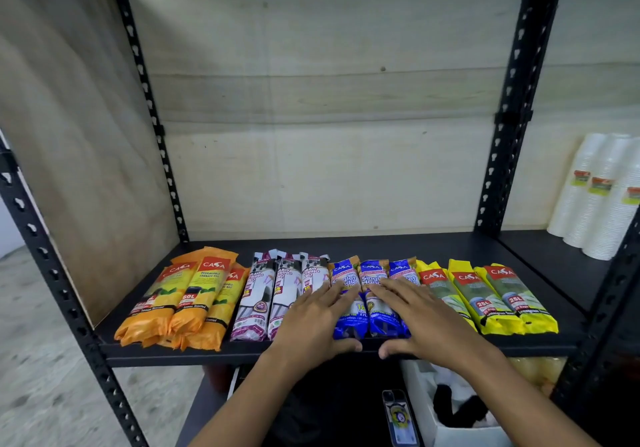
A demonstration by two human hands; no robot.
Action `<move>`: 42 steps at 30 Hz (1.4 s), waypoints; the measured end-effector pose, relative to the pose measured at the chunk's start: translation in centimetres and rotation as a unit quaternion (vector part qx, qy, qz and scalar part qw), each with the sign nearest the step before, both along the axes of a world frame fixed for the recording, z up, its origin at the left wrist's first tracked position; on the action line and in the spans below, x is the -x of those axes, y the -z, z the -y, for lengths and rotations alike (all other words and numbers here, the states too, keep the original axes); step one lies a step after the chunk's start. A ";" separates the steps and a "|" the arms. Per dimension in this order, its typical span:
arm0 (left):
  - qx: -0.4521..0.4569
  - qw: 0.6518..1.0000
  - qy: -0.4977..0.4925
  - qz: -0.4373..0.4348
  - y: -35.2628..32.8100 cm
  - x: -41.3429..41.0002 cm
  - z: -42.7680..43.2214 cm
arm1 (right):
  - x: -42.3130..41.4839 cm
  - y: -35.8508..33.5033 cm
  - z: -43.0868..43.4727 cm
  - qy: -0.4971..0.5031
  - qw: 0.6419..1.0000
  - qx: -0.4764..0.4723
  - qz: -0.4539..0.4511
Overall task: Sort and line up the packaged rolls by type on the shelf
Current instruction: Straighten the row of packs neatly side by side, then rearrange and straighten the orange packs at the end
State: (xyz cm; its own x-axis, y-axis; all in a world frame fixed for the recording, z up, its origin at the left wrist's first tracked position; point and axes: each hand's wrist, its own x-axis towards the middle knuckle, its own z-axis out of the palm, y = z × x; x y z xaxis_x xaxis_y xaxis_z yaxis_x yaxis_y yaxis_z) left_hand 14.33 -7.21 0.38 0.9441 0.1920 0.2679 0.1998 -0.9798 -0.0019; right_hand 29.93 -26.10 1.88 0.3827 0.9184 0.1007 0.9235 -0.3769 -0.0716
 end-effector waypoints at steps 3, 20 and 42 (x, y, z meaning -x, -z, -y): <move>0.002 1.000 -0.014 0.005 -0.3 1.9 -0.8 | 0.8 -1.2 0.1 -0.015 1.000 -0.019 0.001; 0.056 0.996 0.001 0.065 1.3 8.4 -7.8 | 7.5 -0.5 -9.3 -0.109 0.993 -0.018 0.052; -0.059 0.997 -0.042 0.018 1.4 10.6 -8.4 | 10.3 0.4 -13.0 -0.073 0.995 0.026 0.062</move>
